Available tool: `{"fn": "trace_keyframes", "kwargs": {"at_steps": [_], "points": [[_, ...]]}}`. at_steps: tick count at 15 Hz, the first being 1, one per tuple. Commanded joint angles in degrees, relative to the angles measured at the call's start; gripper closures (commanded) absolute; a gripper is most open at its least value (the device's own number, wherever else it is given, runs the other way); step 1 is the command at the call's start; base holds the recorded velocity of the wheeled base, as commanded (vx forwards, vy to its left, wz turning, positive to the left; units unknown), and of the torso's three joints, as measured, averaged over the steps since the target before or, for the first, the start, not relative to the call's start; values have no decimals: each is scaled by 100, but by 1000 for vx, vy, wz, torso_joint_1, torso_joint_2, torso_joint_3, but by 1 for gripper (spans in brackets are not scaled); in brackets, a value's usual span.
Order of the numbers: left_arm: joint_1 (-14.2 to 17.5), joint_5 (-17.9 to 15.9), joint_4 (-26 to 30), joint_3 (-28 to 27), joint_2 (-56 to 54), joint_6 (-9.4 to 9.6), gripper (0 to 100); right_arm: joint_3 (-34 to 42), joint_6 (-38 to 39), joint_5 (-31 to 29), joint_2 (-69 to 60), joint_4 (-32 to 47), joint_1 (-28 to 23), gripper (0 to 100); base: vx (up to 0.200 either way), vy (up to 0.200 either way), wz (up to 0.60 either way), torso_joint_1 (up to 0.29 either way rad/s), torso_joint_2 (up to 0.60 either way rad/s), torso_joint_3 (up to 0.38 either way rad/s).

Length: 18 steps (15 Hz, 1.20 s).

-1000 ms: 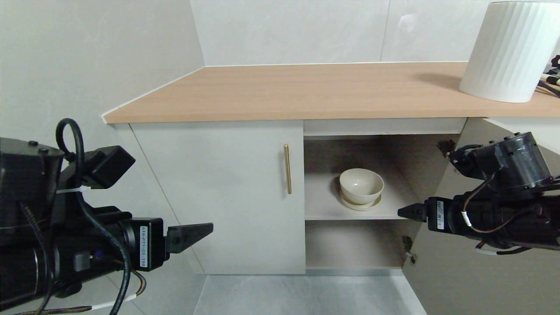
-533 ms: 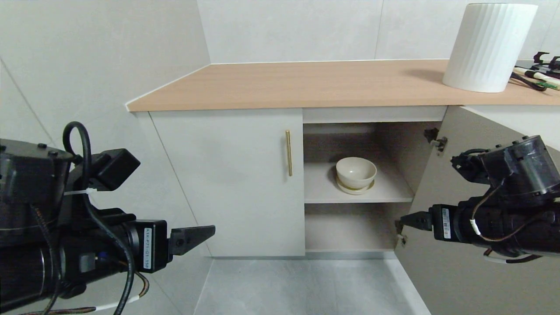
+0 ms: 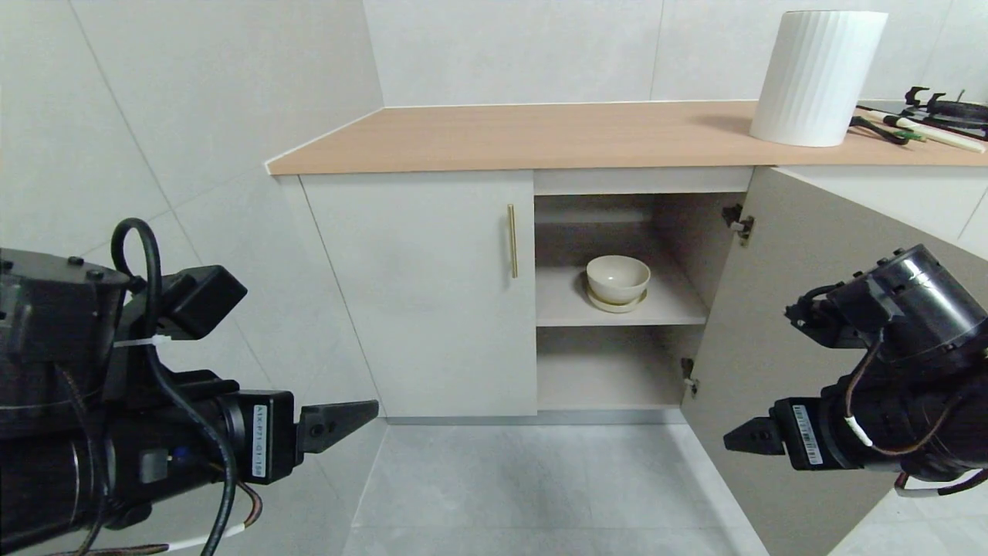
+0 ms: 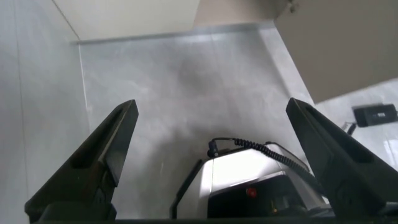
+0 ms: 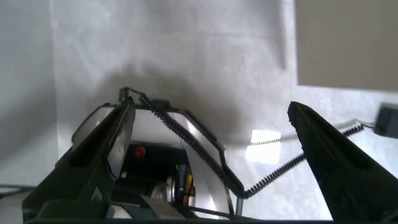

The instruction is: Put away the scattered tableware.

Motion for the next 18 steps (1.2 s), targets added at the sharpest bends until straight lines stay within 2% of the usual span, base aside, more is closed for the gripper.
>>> {"fn": "trace_keyframes", "kwargs": {"at_steps": [1,9,12,16,18], "points": [[1,4,0,2,11,-4,0,-11,-5,-3,49,1,50,0,0,0,0,0,0,0],[-8,12,0,55,-7,22,0,7,-5,-39,57,326,146,0,0,0,0,0,0,0],[-43,12,0,55,11,22,0,244,-5,-74,-39,326,120,0,0,0,0,0,0,0],[-43,21,0,55,-7,22,0,314,-23,-179,-145,379,67,0,0,-200,0,1,-1,4],[-43,21,0,55,-7,22,0,270,-32,-197,-154,713,59,0,0,-200,0,19,2,0]]}}
